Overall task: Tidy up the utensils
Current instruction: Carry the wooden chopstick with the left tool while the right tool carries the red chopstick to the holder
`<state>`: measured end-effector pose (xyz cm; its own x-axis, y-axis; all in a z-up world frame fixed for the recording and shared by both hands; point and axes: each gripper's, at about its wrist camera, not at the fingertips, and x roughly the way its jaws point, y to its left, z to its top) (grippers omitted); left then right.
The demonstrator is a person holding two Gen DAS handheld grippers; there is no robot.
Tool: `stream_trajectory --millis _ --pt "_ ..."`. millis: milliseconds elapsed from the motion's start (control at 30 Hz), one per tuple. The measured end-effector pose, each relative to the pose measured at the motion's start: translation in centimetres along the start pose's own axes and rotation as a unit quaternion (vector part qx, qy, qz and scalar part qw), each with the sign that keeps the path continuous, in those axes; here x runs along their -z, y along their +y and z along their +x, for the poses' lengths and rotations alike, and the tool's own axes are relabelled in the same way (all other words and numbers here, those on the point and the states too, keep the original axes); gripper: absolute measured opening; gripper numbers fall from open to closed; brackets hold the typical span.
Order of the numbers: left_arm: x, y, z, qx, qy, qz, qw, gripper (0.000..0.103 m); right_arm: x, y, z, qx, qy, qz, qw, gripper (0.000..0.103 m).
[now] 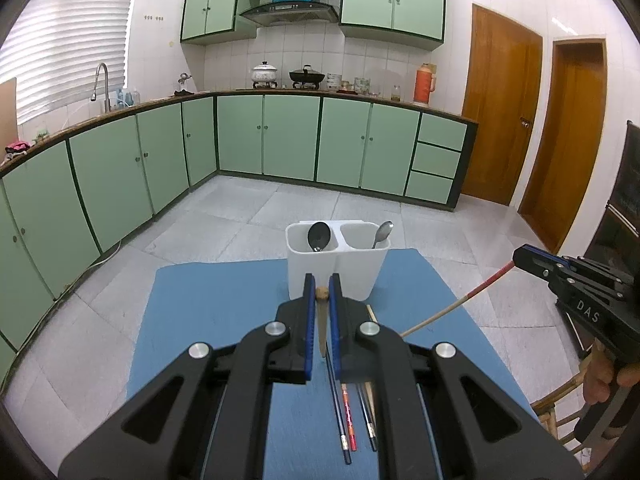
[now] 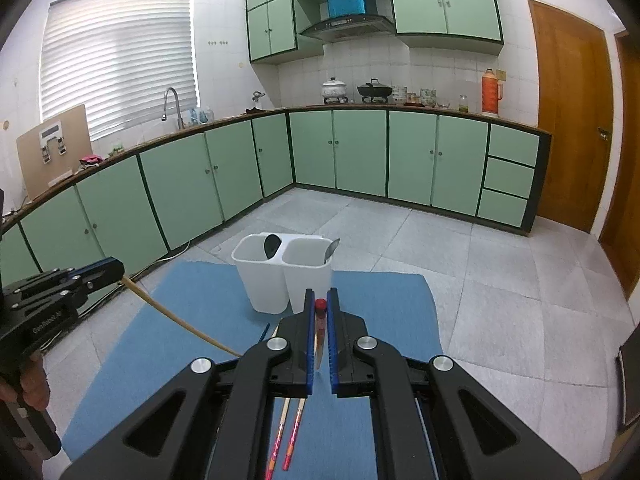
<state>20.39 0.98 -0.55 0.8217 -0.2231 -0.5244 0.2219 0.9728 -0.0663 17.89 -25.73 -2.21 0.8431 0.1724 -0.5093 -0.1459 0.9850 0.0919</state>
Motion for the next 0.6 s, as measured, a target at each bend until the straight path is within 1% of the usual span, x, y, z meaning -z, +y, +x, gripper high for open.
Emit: stream_trajectory --millis 133,300,433,600 --pt "-0.4 0.4 0.2 -0.002 -0.003 -0.003 1.0000 0.006 -0.6 0.0 0.0 0.000 -0.006 -0.003 1.000 0.005" --pt "-1.2 1.0 -0.4 -0.004 -0.016 -0.009 0.9998 0.006 -1.9 0.0 -0.4 -0.001 -0.018 -0.009 1.000 0.005" --pt "-2.3 1.2 -1.4 -0.007 -0.036 -0.013 0.9993 0.006 -3.4 -0.1 -1.2 -0.005 -0.037 -0.009 0.999 0.005" --pt "-4.4 1.3 -2.7 -0.009 -0.071 -0.018 0.9973 0.006 -5.6 -0.2 -2.3 -0.009 -0.067 -0.009 0.998 0.005"
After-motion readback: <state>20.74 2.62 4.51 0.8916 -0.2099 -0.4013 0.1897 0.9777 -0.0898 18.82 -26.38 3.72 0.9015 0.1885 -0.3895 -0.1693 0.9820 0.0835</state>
